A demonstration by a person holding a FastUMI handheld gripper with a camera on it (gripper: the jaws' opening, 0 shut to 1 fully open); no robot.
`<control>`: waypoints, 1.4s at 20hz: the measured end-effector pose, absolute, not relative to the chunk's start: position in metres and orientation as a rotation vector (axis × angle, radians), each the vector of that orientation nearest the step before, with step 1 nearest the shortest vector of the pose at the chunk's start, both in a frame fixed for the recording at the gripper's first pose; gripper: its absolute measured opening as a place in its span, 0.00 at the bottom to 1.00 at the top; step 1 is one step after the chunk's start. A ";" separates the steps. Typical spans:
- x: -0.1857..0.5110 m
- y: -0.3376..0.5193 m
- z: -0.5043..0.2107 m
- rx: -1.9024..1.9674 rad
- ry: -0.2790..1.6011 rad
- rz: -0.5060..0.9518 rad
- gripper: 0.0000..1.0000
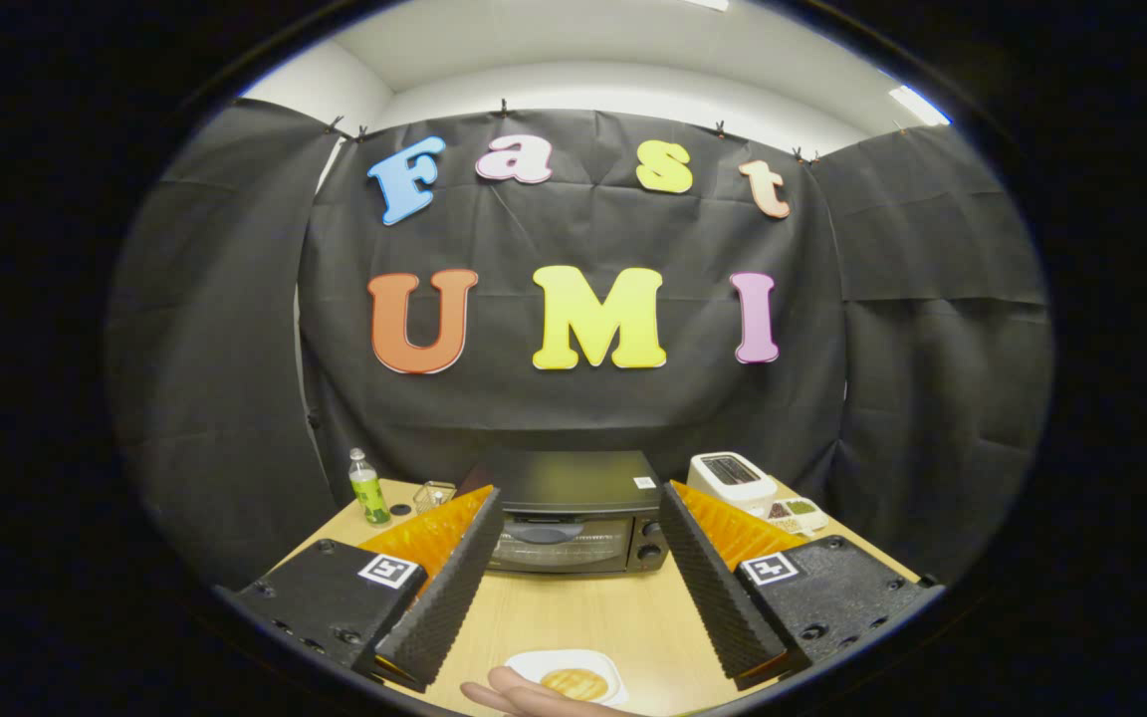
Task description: Open the toaster oven, put the food inside, and close the toaster oven door.
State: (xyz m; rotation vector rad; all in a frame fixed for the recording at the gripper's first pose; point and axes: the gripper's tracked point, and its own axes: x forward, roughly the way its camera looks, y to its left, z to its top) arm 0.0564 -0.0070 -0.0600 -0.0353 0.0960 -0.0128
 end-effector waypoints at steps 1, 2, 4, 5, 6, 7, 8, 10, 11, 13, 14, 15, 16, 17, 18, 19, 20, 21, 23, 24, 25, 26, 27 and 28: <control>0.061 -0.007 -0.064 -0.035 0.102 -0.011 1.00; 0.068 -0.006 -0.070 -0.035 0.107 -0.009 1.00; 0.080 -0.007 -0.080 -0.027 0.118 -0.006 1.00; 0.086 -0.006 -0.085 -0.023 0.123 -0.003 1.00; 0.092 -0.008 -0.090 -0.021 0.122 -0.008 1.00; 0.098 -0.009 -0.092 -0.023 0.116 -0.007 1.00; 0.104 -0.009 -0.095 -0.030 0.108 -0.012 1.00; 0.117 -0.007 -0.104 -0.029 0.098 -0.010 1.00; 0.124 -0.008 -0.111 -0.027 0.106 -0.018 1.00; 0.135 -0.008 -0.123 -0.011 0.125 -0.018 1.00; 0.142 -0.007 -0.127 -0.003 0.132 -0.020 1.00; 0.147 -0.006 -0.131 0.001 0.136 -0.018 1.00; 0.153 -0.006 -0.136 -0.002 0.136 -0.014 1.00; 0.159 -0.006 -0.139 -0.009 0.134 -0.013 1.00; 0.164 -0.007 -0.143 -0.017 0.132 -0.012 1.00; 0.170 -0.007 -0.147 -0.024 0.135 -0.008 1.00; 0.176 -0.007 -0.155 -0.025 0.140 -0.003 1.00; 0.182 -0.007 -0.161 -0.025 0.150 0.003 1.00; 0.195 -0.007 -0.174 -0.022 0.163 0.024 1.00; 0.204 -0.007 -0.183 -0.026 0.178 0.030 1.00; 0.212 -0.008 -0.190 -0.038 0.192 0.029 1.00; 0.220 -0.009 -0.195 -0.049 0.199 0.029 1.00; 0.227 -0.007 -0.196 -0.053 0.197 0.036 1.00; 0.234 -0.002 -0.200 -0.068 0.205 0.045 1.00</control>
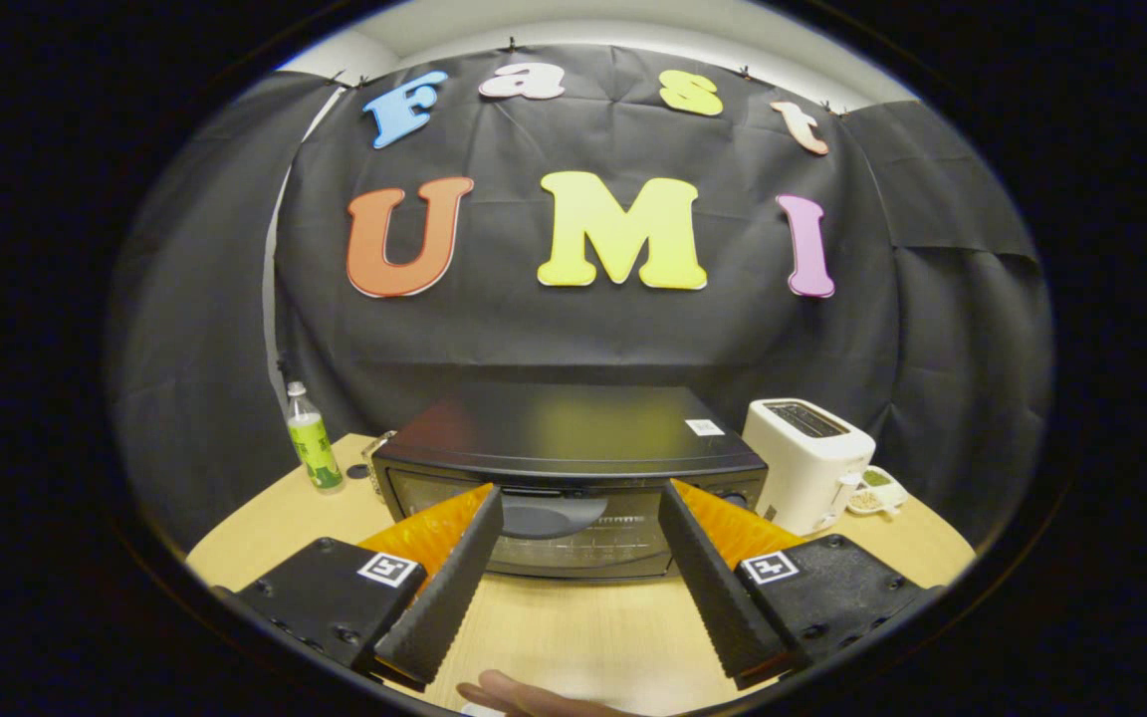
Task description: Open the toaster oven, put the food inside, and close the toaster oven door.
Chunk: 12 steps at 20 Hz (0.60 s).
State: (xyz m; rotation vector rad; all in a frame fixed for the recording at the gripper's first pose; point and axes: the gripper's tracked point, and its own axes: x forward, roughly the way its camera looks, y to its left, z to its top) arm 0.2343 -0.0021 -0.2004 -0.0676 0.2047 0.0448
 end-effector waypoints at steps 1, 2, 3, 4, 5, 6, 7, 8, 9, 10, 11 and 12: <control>0.242 0.002 -0.203 -0.092 0.206 0.049 1.00; 0.249 0.004 -0.204 -0.114 0.204 0.048 1.00; 0.256 0.007 -0.205 -0.124 0.204 0.051 1.00; 0.264 0.012 -0.207 -0.115 0.199 0.058 1.00; 0.271 0.014 -0.209 -0.103 0.209 0.055 1.00; 0.278 0.016 -0.213 -0.091 0.219 0.049 1.00; 0.284 0.018 -0.214 -0.077 0.225 0.051 1.00; 0.289 0.019 -0.214 -0.061 0.227 0.048 1.00; 0.294 0.018 -0.217 -0.052 0.240 0.038 1.00; 0.296 0.018 -0.216 -0.051 0.232 0.024 1.00; 0.296 0.019 -0.214 -0.053 0.230 0.012 1.00; 0.295 0.022 -0.212 -0.056 0.228 0.010 1.00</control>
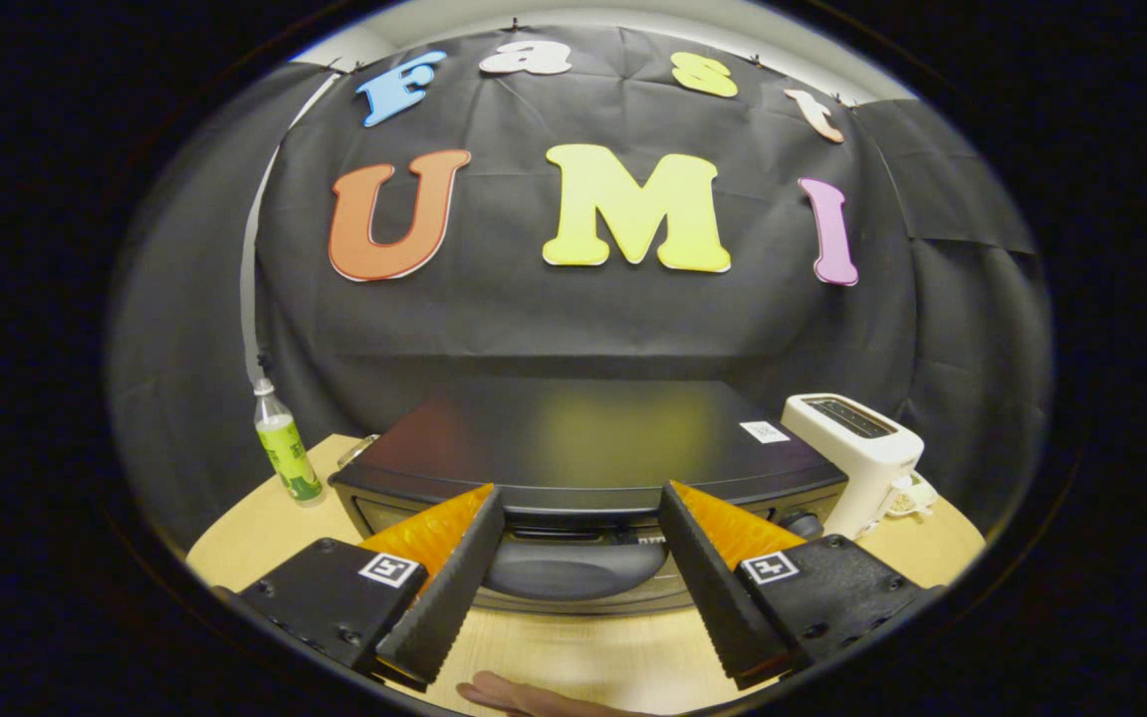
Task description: Open the toaster oven, put the food inside, and close the toaster oven door.
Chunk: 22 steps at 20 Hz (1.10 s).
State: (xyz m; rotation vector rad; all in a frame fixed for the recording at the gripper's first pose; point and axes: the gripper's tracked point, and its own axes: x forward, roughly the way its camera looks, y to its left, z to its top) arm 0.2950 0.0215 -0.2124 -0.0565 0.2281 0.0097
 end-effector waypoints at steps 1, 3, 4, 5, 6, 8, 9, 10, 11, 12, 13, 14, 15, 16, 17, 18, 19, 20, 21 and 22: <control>0.294 0.024 -0.215 -0.050 0.245 0.004 1.00; 0.294 0.029 -0.230 -0.043 0.294 0.006 1.00; 0.294 0.026 -0.224 -0.029 0.266 -0.005 1.00; 0.293 0.026 -0.227 -0.023 0.272 -0.004 1.00; 0.289 0.028 -0.225 -0.020 0.264 -0.002 1.00; 0.283 0.028 -0.228 -0.018 0.269 0.001 1.00; 0.278 0.027 -0.229 -0.019 0.275 0.001 1.00; 0.272 0.027 -0.230 -0.019 0.282 0.000 1.00; 0.266 0.027 -0.231 -0.016 0.286 0.000 1.00; 0.259 0.027 -0.233 -0.012 0.291 0.001 1.00; 0.253 0.027 -0.235 -0.010 0.295 0.003 1.00; 0.246 0.027 -0.239 -0.008 0.300 0.007 1.00; 0.239 0.026 -0.243 -0.001 0.309 0.011 1.00; 0.231 0.026 -0.248 0.006 0.324 0.016 1.00; 0.224 0.025 -0.254 0.014 0.346 0.023 1.00; 0.217 0.025 -0.257 0.020 0.361 0.026 1.00; 0.212 0.025 -0.262 0.019 0.385 0.030 1.00; 0.206 0.024 -0.266 0.016 0.396 0.036 1.00; 0.202 0.023 -0.272 0.007 0.415 0.040 1.00; 0.195 0.022 -0.277 -0.002 0.418 0.045 1.00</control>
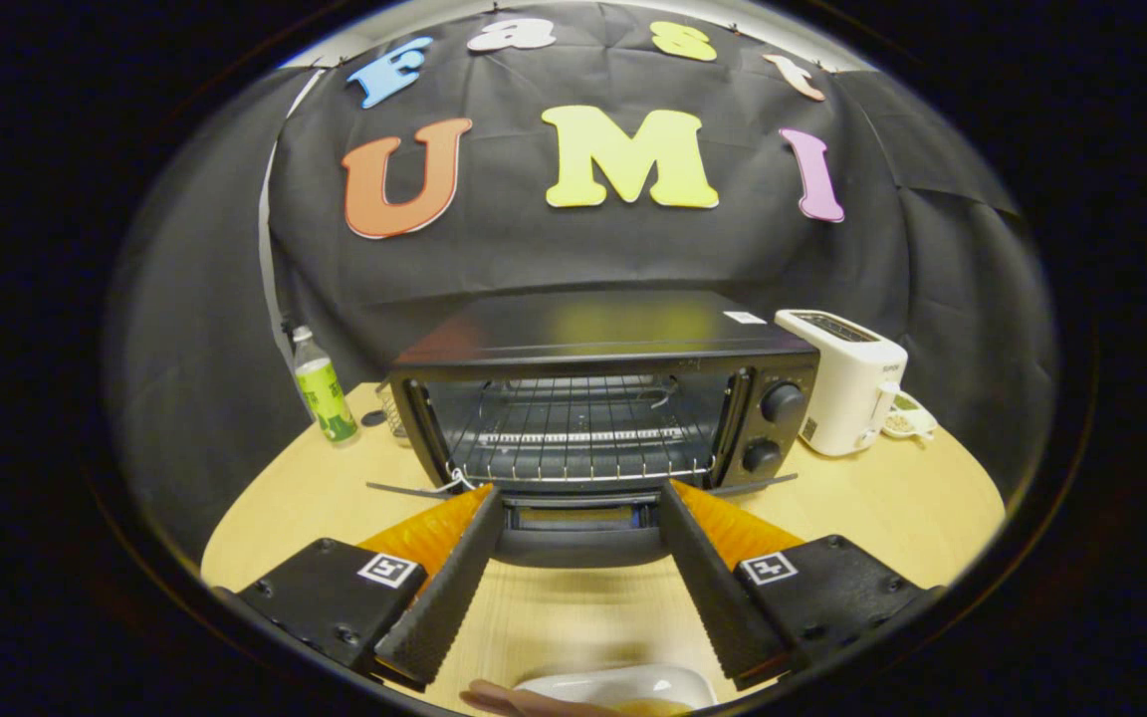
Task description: Open the toaster oven, put the food inside, and close the toaster oven door.
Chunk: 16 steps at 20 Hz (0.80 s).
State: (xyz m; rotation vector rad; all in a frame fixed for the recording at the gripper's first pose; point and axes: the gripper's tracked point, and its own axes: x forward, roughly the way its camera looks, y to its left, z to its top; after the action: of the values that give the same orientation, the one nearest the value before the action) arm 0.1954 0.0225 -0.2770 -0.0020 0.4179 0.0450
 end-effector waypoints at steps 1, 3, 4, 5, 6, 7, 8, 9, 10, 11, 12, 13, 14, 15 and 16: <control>0.190 0.023 -0.283 -0.014 0.434 0.048 1.00; 0.181 0.020 -0.294 -0.019 0.452 0.054 1.00; 0.177 0.020 -0.301 -0.019 0.462 0.055 1.00; 0.172 0.020 -0.308 -0.020 0.480 0.055 1.00; 0.168 0.020 -0.315 -0.024 0.499 0.056 1.00; 0.164 0.019 -0.322 -0.024 0.520 0.057 1.00; 0.161 0.018 -0.328 -0.016 0.540 0.062 1.00; 0.159 0.018 -0.332 -0.003 0.558 0.065 1.00; 0.158 0.018 -0.338 0.008 0.573 0.072 1.00; 0.157 0.017 -0.341 0.008 0.586 0.076 1.00; 0.153 0.013 -0.342 0.002 0.590 0.076 1.00; 0.150 0.010 -0.338 0.004 0.576 0.079 1.00; 0.146 0.008 -0.333 0.008 0.561 0.081 1.00; 0.141 0.006 -0.329 0.014 0.548 0.088 1.00; 0.135 0.005 -0.326 0.016 0.541 0.099 1.00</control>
State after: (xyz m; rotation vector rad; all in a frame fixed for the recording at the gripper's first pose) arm 0.1351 0.0054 -0.3263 0.0161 0.5405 0.0994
